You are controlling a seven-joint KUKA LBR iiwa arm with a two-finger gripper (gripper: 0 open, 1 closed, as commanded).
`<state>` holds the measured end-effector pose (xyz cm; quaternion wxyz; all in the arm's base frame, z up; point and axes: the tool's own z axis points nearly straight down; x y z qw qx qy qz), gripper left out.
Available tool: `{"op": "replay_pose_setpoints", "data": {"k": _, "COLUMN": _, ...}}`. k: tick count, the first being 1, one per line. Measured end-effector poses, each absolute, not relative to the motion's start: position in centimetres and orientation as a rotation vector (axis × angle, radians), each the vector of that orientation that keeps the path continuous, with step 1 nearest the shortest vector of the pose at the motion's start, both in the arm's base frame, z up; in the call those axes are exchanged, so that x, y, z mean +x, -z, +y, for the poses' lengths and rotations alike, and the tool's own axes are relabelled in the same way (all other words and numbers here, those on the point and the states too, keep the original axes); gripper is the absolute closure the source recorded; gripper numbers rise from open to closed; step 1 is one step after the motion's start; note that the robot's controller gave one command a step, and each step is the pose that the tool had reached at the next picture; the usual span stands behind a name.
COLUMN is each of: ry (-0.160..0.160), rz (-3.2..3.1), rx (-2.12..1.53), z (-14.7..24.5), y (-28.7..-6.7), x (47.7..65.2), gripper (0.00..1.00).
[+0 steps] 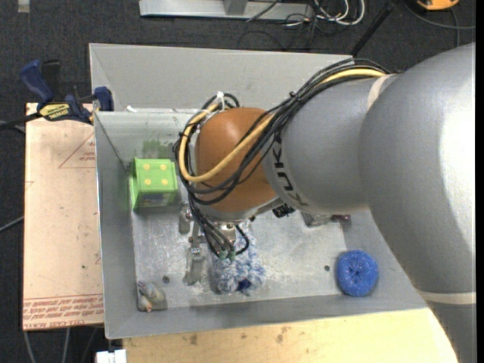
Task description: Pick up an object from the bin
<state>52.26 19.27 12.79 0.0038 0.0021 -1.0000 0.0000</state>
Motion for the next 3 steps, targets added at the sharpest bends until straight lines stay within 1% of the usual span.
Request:
{"op": "replay_pose_setpoints", "data": {"k": 1, "ry": 0.002, "rz": -3.141, "rx": 0.001, "z": 19.2, "y": -13.2, "x": 52.4, "gripper": 0.00}}
{"op": "replay_pose_setpoints", "data": {"k": 2, "ry": 0.002, "rz": -3.136, "rx": -0.107, "z": 15.9, "y": -15.3, "x": 50.8, "gripper": 0.00}}
{"op": "replay_pose_setpoints", "data": {"k": 3, "ry": 0.001, "rz": -3.143, "rx": -0.067, "z": 13.2, "y": -14.6, "x": 52.0, "gripper": 0.00}}
